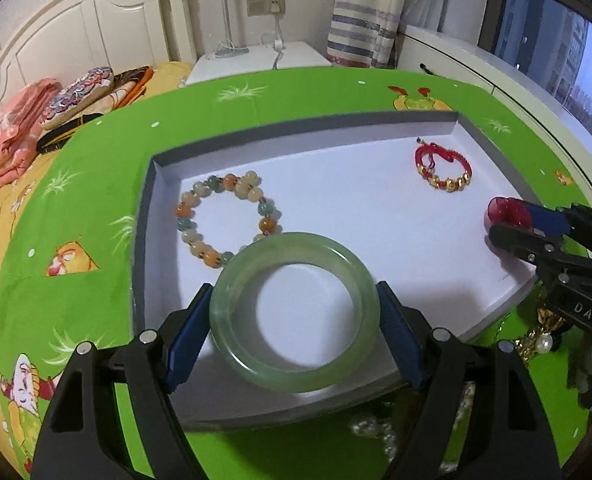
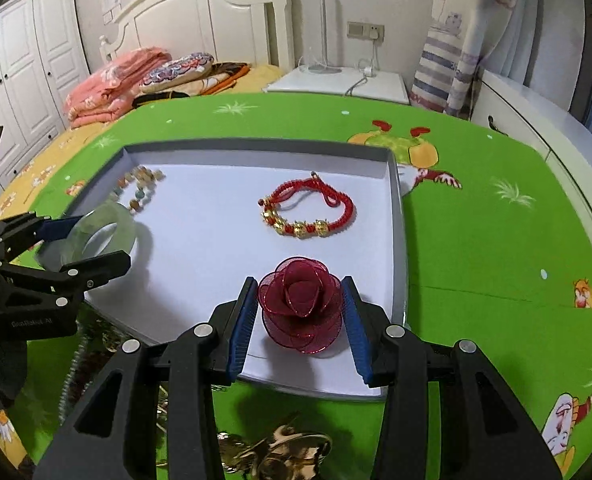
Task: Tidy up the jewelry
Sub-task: 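Carry the bangle and rose into the tray and open both grippers, then lower the right gripper onto the gold rings and close it on them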
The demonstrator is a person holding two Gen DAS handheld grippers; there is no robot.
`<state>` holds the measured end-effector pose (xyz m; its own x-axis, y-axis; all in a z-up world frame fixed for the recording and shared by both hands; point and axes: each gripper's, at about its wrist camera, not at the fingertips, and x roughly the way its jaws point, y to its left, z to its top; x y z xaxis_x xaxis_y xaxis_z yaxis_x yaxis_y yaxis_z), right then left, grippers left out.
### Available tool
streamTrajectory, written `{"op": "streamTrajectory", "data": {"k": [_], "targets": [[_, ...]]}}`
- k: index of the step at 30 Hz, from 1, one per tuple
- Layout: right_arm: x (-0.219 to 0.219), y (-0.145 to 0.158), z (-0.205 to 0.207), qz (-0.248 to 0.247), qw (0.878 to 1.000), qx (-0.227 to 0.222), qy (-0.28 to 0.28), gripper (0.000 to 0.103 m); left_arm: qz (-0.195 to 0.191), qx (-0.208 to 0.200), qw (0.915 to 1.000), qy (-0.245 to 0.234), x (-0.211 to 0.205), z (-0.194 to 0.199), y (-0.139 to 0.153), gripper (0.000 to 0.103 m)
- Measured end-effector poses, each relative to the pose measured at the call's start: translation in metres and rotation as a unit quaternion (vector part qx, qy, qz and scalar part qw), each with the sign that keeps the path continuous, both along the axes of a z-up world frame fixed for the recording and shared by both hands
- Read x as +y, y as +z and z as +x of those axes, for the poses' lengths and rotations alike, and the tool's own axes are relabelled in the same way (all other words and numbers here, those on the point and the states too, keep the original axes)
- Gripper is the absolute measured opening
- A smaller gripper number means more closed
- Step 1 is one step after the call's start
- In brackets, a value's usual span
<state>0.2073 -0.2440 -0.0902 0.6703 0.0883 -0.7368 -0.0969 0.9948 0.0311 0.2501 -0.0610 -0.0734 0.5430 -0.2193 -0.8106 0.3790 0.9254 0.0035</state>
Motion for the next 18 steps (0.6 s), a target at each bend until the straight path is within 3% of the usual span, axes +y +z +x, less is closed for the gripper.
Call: {"op": "streamTrajectory", "data": {"k": [4,8,14,18], "targets": [[0.001,0.000,-0.001,0.004,1.000,0.004,0.005,0.046,0.000,0.002,1.0000,0.002,0.003,0.003,-0.002,0.078],[0.004,0.008,-0.004,0.005,1.000,0.001,0.006,0.056,0.004,-0.011,0.9999,-0.006,0.004,-0.005,0.012,0.078],[-0.006,0.067,-0.047,0.019,0.996,-0.091,-0.012,0.057,-0.037,-0.105,0.9924,0.052,0.050,-0.042,0.076,0.095],[-0.021,0.082,-0.078,0.035,0.992,-0.120,-0.032,0.057,-0.053,-0.129,0.9858,0.093,0.081,-0.071,0.088,0.096]]}}
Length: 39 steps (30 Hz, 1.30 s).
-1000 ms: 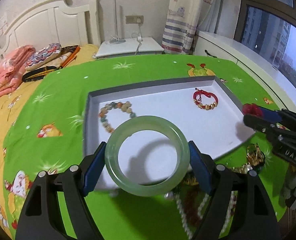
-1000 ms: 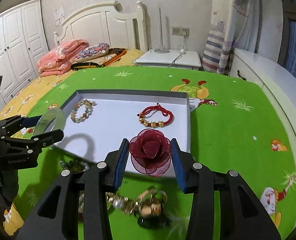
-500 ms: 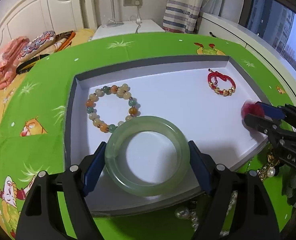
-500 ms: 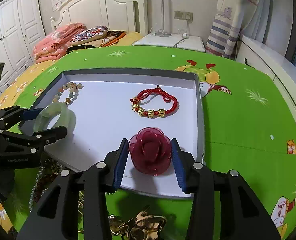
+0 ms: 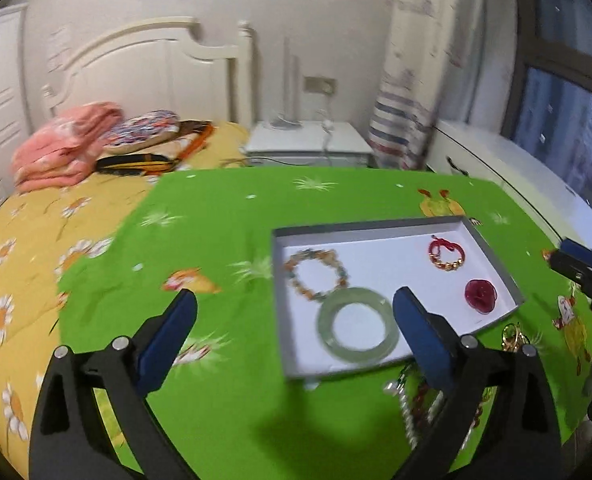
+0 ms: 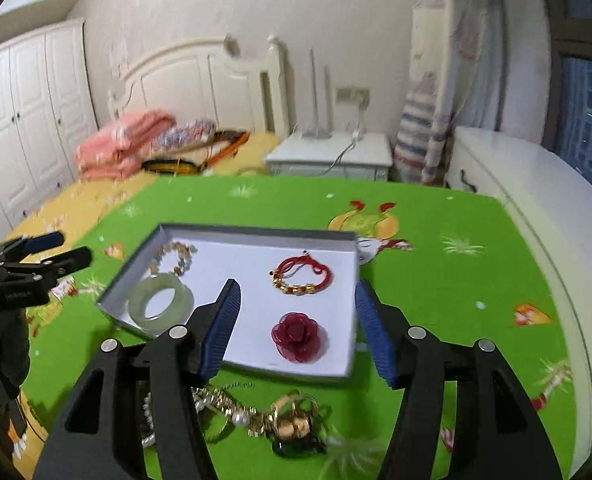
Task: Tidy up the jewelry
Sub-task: 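Lower the right gripper onto the gold rings and close it on them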
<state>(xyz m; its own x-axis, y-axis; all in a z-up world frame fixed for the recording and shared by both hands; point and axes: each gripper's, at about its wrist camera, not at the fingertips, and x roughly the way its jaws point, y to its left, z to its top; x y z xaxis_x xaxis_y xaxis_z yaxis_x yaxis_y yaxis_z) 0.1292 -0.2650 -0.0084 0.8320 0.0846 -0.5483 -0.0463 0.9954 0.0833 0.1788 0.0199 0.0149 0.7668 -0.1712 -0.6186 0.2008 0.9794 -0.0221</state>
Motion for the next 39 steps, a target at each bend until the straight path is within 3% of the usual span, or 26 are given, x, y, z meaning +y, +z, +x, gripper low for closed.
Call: {"op": "streamTrajectory", "data": {"k": [3,7,12,15,22,34,39], "targets": [[-0.010,-0.011,-0.020,0.006,1.000,0.009,-0.016,0.057,-0.005,0.003,0.9999,0.015,0.010,-0.020,-0.009,0.096],[-0.023,-0.041,-0.038,0.026,0.998,0.042,-0.042,0.057,-0.018,0.033,0.9992,0.015,0.017,-0.044,-0.042,0.096],[-0.024,-0.070,-0.051,0.043,0.995,0.072,-0.047,0.057,-0.006,0.044,0.9989,0.015,0.012,-0.054,-0.069,0.096],[-0.011,-0.078,-0.053,0.031,0.996,0.075,-0.033,0.057,-0.007,0.057,0.9982,0.018,0.010,-0.048,-0.081,0.096],[0.017,-0.077,-0.036,0.016,0.997,0.072,-0.022,0.054,-0.053,0.087,0.9945,0.024,0.024,-0.037,-0.089,0.096],[0.040,-0.080,-0.001,-0.057,0.992,0.104,-0.051,0.036,-0.038,0.066,0.9970,-0.009,0.011,-0.046,-0.086,0.096],[0.026,-0.086,-0.009,-0.027,0.992,0.112,-0.047,0.020,-0.041,0.067,0.9968,-0.013,0.011,-0.046,-0.086,0.096]]}}
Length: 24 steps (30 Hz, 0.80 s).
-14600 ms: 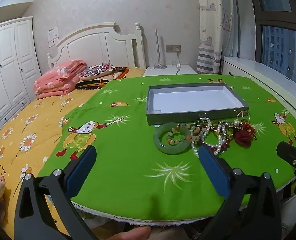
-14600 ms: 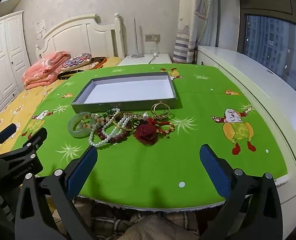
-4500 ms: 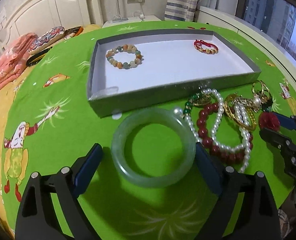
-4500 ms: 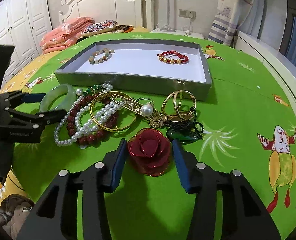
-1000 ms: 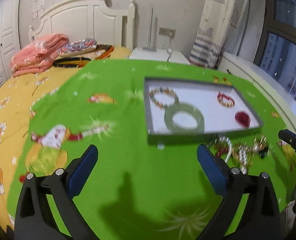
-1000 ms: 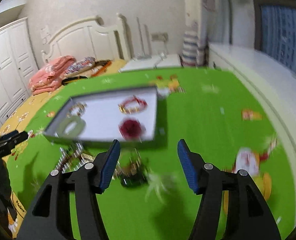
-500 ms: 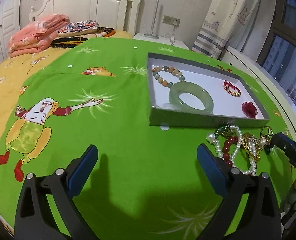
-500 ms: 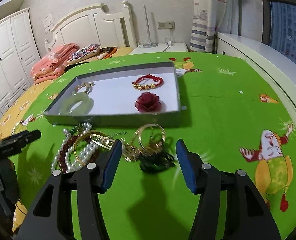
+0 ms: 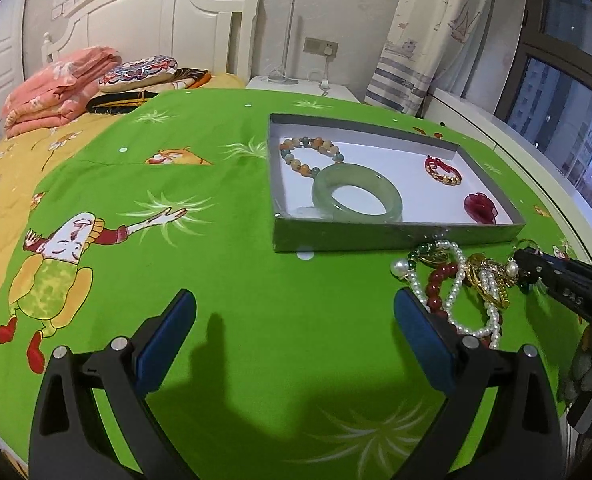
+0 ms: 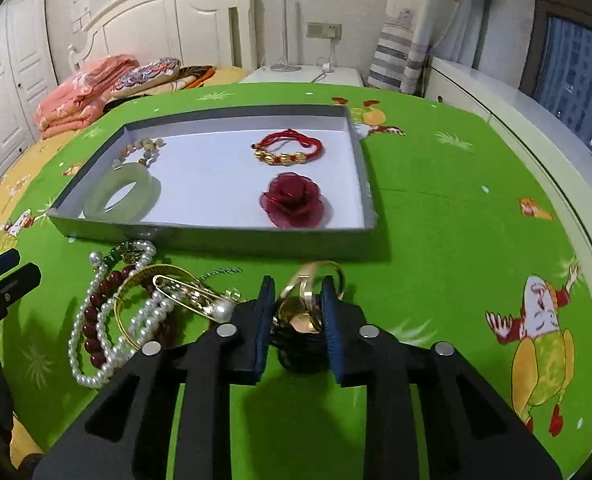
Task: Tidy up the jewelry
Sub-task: 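Lower the right gripper onto the gold rings and close it on them, then grasp the green pendant's black cord with the left gripper while the right gripper holds the rings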
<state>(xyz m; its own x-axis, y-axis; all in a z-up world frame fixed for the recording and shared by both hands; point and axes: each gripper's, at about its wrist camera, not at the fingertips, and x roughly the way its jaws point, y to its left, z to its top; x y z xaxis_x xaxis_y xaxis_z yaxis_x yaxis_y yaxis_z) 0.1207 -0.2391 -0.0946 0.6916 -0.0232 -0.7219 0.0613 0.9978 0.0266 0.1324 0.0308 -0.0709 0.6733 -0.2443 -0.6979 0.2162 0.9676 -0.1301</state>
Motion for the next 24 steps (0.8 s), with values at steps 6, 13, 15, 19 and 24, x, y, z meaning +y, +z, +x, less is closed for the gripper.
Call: {"op": "streamTrajectory", "data": {"k": [6,13,15,19,24], "targets": [[-0.019,0.009,-0.028,0.038,0.998,-0.040,0.014,0.006,0.025,-0.006,0.9995,-0.016,-0.011,-0.004,0.003,0.095],[-0.036,0.019,-0.051,0.089,0.993,-0.077,0.024,0.006,0.037,-0.009,0.9942,-0.101,-0.060,-0.020,0.013,0.088],[-0.040,0.022,-0.057,0.093,0.992,-0.086,0.020,0.006,0.047,-0.017,0.9904,-0.129,-0.078,-0.024,0.017,0.087],[-0.049,0.023,-0.069,0.090,0.992,-0.090,0.010,0.006,0.055,-0.020,0.9824,-0.177,-0.113,-0.026,0.020,0.083],[-0.061,0.018,-0.078,0.097,0.991,-0.088,0.001,0.006,0.079,-0.023,0.9703,-0.227,-0.159,-0.031,0.014,0.068]]}}
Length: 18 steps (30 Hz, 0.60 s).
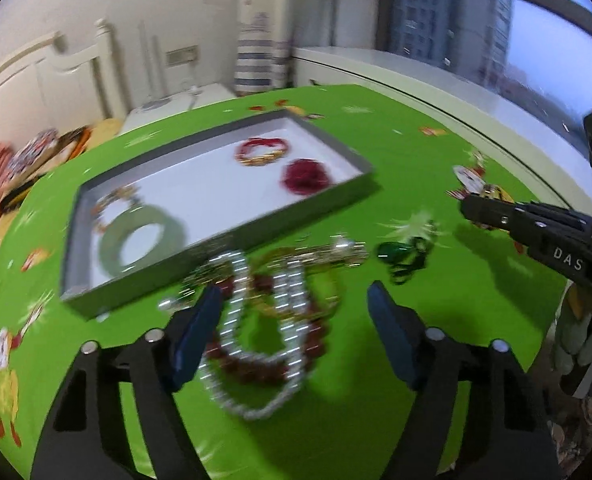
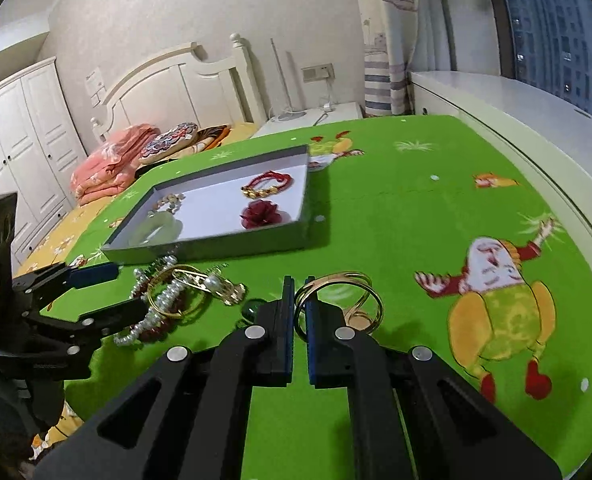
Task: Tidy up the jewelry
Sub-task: 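Grasp the green pendant's black cord with the left gripper while the right gripper holds the rings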
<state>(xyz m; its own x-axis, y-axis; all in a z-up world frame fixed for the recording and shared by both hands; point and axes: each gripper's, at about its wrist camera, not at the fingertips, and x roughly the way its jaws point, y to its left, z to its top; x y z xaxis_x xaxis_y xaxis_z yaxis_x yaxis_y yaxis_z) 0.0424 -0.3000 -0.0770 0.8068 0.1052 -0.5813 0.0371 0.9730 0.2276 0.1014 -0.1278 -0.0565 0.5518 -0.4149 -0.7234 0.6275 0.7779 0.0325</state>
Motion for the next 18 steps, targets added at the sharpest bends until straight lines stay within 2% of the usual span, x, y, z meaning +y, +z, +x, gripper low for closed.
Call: {"op": "streamTrajectory", "data": {"k": [2,4,8,10,12,13,18], "targets": [[-0.005,-0.003,-0.004,0.004,1.000,0.002,-0.003,0.006,0.010,-0.004,0.9996,-0.028,-0.018,-0.005,-0.002,0.059],[-0.011,-0.006,-0.008,0.010,1.000,0.003,-0.006,0.006,0.020,-0.006,0.9979,-0.061,-0.039,-0.009,-0.005,0.057],[-0.018,-0.008,-0.014,0.018,1.000,0.002,-0.011,0.006,0.023,0.007,0.9952,-0.095,-0.068,-0.007,-0.010,0.054],[-0.022,-0.009,-0.017,0.022,1.000,0.000,-0.013,0.006,0.030,0.012,0.9943,-0.102,-0.080,-0.004,-0.014,0.054],[-0.025,-0.009,-0.019,0.025,1.000,-0.001,-0.015,0.006,0.043,0.013,0.9936,-0.104,-0.090,-0.002,-0.020,0.046],[-0.027,-0.010,-0.021,0.027,1.000,-0.002,-0.015,0.006,0.048,0.021,0.9930,-0.106,-0.095,-0.002,-0.024,0.039],[-0.033,-0.011,-0.025,0.032,0.999,-0.005,-0.016,0.006,0.051,0.021,0.9930,-0.104,-0.098,-0.003,-0.033,0.029]]}}
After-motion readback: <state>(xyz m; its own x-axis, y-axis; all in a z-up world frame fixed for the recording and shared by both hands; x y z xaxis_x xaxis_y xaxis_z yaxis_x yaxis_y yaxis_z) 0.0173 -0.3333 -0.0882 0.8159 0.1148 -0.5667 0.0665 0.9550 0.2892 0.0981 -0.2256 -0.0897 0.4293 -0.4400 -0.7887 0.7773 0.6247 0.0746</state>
